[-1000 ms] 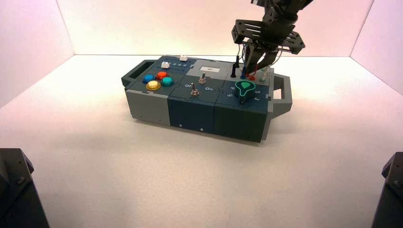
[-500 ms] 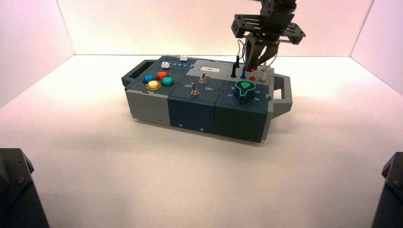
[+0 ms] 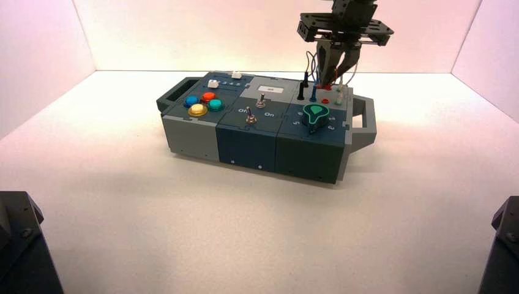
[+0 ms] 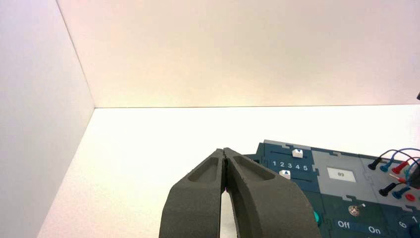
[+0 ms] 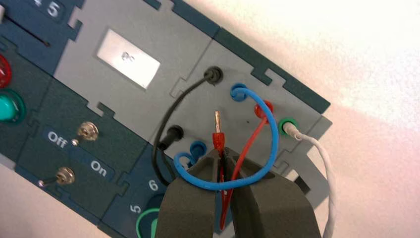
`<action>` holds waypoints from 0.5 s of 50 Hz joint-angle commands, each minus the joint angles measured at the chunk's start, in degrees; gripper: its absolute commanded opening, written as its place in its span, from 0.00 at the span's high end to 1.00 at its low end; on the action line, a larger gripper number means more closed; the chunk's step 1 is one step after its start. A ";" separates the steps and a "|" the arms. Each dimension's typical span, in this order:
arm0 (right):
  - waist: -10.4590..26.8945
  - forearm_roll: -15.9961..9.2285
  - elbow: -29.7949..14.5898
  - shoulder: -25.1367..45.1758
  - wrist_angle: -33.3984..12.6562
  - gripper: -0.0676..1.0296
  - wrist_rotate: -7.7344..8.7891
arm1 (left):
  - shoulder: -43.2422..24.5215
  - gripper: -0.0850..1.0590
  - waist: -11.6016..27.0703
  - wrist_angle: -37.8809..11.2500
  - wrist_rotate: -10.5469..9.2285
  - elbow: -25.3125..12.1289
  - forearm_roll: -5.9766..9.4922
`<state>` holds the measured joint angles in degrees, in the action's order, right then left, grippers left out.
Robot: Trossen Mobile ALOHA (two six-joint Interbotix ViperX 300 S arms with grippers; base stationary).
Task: Insert the red wire.
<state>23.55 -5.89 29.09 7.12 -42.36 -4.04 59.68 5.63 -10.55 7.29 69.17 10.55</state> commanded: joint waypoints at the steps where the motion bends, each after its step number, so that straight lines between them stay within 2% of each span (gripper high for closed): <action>1: -0.88 0.53 -2.11 -0.97 -2.20 0.96 -0.09 | -0.26 0.95 -0.35 0.70 0.09 -2.11 -0.09; 25: -0.79 1.05 -5.01 -0.35 -11.34 0.96 0.26 | 0.26 0.95 -0.26 0.70 0.09 -2.20 -0.09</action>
<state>23.03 -4.92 25.75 7.47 -52.82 -3.96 59.85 5.54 -10.55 7.29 69.08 10.55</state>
